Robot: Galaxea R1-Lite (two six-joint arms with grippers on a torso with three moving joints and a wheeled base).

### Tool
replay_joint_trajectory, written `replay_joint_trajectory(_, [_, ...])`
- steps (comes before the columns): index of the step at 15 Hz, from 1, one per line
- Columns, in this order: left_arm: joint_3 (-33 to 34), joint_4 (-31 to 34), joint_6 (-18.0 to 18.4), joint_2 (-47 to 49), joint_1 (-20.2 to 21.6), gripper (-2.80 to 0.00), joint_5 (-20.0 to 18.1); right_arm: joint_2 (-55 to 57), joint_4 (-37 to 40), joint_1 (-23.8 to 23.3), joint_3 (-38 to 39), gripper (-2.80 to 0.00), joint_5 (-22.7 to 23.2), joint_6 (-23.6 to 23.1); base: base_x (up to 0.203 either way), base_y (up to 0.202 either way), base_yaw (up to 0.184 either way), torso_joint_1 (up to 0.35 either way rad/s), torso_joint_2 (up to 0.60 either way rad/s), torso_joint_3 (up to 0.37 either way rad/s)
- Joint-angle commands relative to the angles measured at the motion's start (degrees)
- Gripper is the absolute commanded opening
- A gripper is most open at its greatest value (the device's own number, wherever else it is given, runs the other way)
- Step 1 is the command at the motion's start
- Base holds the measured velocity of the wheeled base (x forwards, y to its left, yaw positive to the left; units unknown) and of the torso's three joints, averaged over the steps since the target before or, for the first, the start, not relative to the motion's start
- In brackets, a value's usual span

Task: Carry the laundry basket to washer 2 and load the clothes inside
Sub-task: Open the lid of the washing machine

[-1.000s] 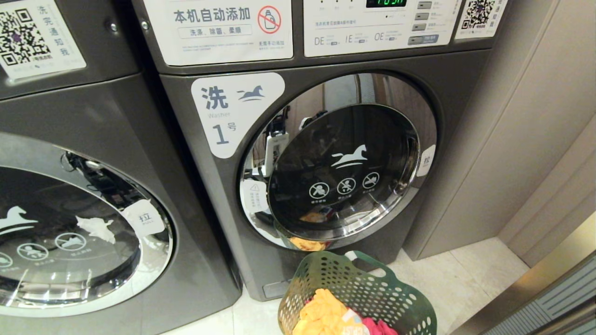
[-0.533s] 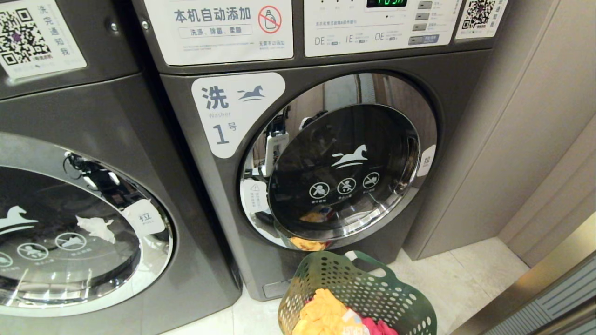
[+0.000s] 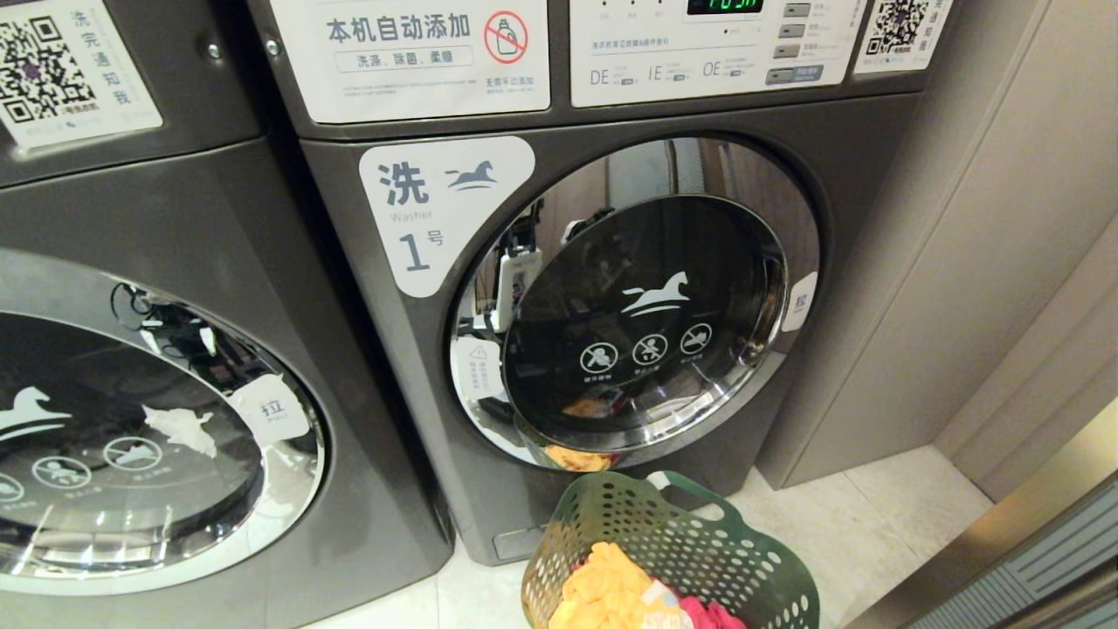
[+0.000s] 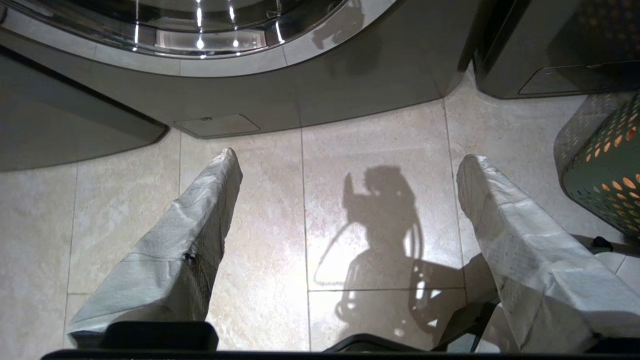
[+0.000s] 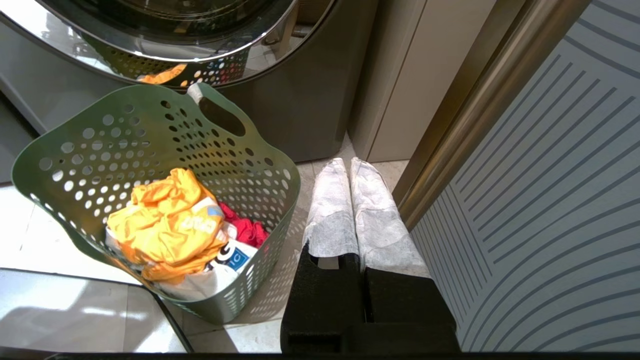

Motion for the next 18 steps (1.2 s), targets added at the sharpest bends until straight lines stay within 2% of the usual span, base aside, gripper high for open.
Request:
replay_joint_trajectory(1, [-1.24,-5.66,-1.3,14.78,-0.5,0.0,1.1,0.09,0.05,-0.02,0.05,-2.8,0.03,-0.11,0.0,0.0,0.0,0.0,0.0,0.0])
replay_joint_trajectory(3, [-4.01,-17.4,-5.2,28.66,-0.55,0.0,1.44,0.09,0.05,-0.02,-0.04,-2.8,0.0,-0.1,0.0,0.0,0.0,0.0,0.0,0.0])
replay_joint_trajectory(4, [-5.33,-25.45,-7.22,35.38,-0.16,0.0,0.52,0.09,0.05,-0.02,-0.04,-2.8,0.0,-0.02,0.0,0.0,0.0,0.0,0.0,0.0])
replay_joint_trajectory(5, [-6.1,-33.37,-8.91,40.93,0.48,0.0,-2.24,0.09,0.05,-0.02,-0.04,-2.8,0.0,-0.09,0.0,0.0,0.0,0.0,0.0,0.0])
replay_joint_trajectory(6, [-6.32,-39.85,-10.36,44.93,1.59,0.0,-7.34,0.09,0.05,-0.02,-0.04,-2.8,0.0,-0.02,0.0,0.0,0.0,0.0,0.0,0.0])
replay_joint_trajectory(7, [-6.05,-44.02,-11.55,47.39,3.62,0.0,-14.8,0.09,0.05,-0.02,-0.04,-2.8,0.0,-0.02,0.0,0.0,0.0,0.0,0.0,0.0])
replay_joint_trajectory(8, [-5.47,-45.99,-12.24,48.19,6.71,0.0,-20.12,0.09,0.05,-0.02,-0.04,-2.8,0.0,-0.1,0.0,0.0,0.0,0.0,0.0,0.0])
replay_joint_trajectory(9, [-4.77,-47.39,-12.46,48.96,9.63,0.0,-24.17,0.09,0.05,-0.02,-0.04,-2.8,0.02,-0.11,0.0,0.0,0.0,0.0,0.0,0.0])
replay_joint_trajectory(11, [-4.25,-52.34,-11.32,54.35,15.28,0.0,-28.97,0.09,0.05,-0.02,-0.01,-2.8,0.0,-0.02,0.0,0.0,0.0,0.0,0.0,0.0])
replay_joint_trajectory(12, [-4.05,-56.73,-9.84,58.32,18.26,0.0,-31.71,0.09,0.05,-0.02,-0.04,-2.8,0.07,-0.02,0.0,0.0,0.0,0.0,0.0,0.0])
replay_joint_trajectory(13, [-3.72,-61.78,-7.03,62.06,21.91,0.0,-36.57,0.09,0.05,-0.02,-0.04,-2.8,0.0,-0.09,0.0,0.0,0.0,0.0,0.0,0.0])
replay_joint_trajectory(14, [-3.47,-65.26,-1.94,64.77,26.12,0.0,-43.47,0.09,0.05,-0.02,-0.04,-2.8,0.01,-0.02,0.0,0.0,0.0,0.0,0.0,0.0])
replay_joint_trajectory(16, [-3.12,-67.71,8.07,68.19,31.1,0.0,-56.16,0.09,0.05,-0.02,-0.02,-2.8,0.09,-0.1,0.0,0.0,0.0,0.0,0.0,0.0])
replay_joint_trajectory(17, [-3.05,-68.34,12.42,69.6,32.24,0.0,-60.63,0.09,0.05,-0.02,-0.04,-2.8,0.04,-0.11,0.0,0.0,0.0,0.0,0.0,0.0])
replay_joint_trajectory(18, [-3.1,-68.76,14.33,70.21,32.57,0.0,-62.49,0.09,0.05,-0.02,-0.04,-2.8,0.0,-0.04,0.0,0.0,0.0,0.0,0.0,0.0])
